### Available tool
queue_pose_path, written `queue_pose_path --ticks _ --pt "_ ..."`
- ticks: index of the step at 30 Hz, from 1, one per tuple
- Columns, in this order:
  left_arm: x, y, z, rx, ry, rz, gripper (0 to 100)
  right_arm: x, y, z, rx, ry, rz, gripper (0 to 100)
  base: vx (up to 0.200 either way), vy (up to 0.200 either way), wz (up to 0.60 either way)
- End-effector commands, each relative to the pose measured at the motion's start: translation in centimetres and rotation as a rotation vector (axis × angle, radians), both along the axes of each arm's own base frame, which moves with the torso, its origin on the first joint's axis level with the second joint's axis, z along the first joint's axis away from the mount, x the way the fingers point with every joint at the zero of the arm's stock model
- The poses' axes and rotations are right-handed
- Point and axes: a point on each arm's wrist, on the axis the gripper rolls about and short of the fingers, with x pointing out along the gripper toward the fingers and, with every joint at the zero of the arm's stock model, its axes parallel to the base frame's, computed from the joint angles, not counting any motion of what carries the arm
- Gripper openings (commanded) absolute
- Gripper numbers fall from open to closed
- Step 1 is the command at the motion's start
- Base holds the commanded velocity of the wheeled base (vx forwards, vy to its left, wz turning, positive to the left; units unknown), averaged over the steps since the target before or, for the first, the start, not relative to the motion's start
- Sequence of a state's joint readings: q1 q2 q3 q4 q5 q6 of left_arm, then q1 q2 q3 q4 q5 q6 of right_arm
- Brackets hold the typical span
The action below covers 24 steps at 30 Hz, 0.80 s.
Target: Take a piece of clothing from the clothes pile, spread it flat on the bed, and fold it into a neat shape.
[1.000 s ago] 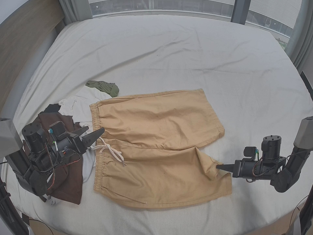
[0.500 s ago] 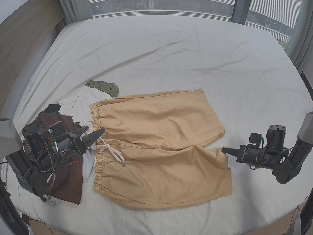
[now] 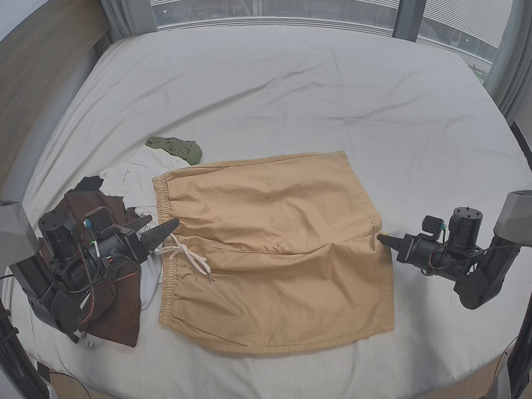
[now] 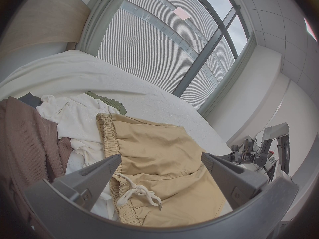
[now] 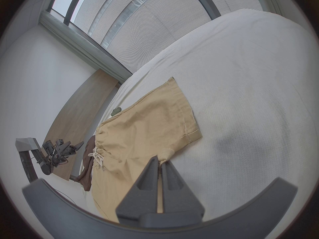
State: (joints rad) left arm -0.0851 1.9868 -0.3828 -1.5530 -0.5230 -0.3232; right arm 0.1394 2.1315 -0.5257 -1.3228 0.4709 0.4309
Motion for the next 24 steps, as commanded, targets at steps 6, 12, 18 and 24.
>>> queue_pose_path --ticks 6,12,18,24 --pt "0.0 -0.1 -0.1 0.001 0.000 -0.004 100 0.8 -0.3 -0.1 -0.008 -0.022 -0.041 0 0.000 0.000 0.00" --pt "0.0 -0.2 -0.1 0.001 0.002 -0.006 100 1.0 -0.9 0.1 -0.009 -0.030 -0.060 0 0.000 0.000 0.00" --pt "0.1 -0.1 -0.3 0.002 0.008 -0.004 100 1.0 -1.1 0.0 -0.010 -0.029 -0.065 0 0.000 0.000 0.00" --pt "0.0 -0.2 -0.4 0.003 0.012 -0.006 100 1.0 -1.0 0.0 -0.011 -0.030 -0.061 0 0.000 0.000 0.00"
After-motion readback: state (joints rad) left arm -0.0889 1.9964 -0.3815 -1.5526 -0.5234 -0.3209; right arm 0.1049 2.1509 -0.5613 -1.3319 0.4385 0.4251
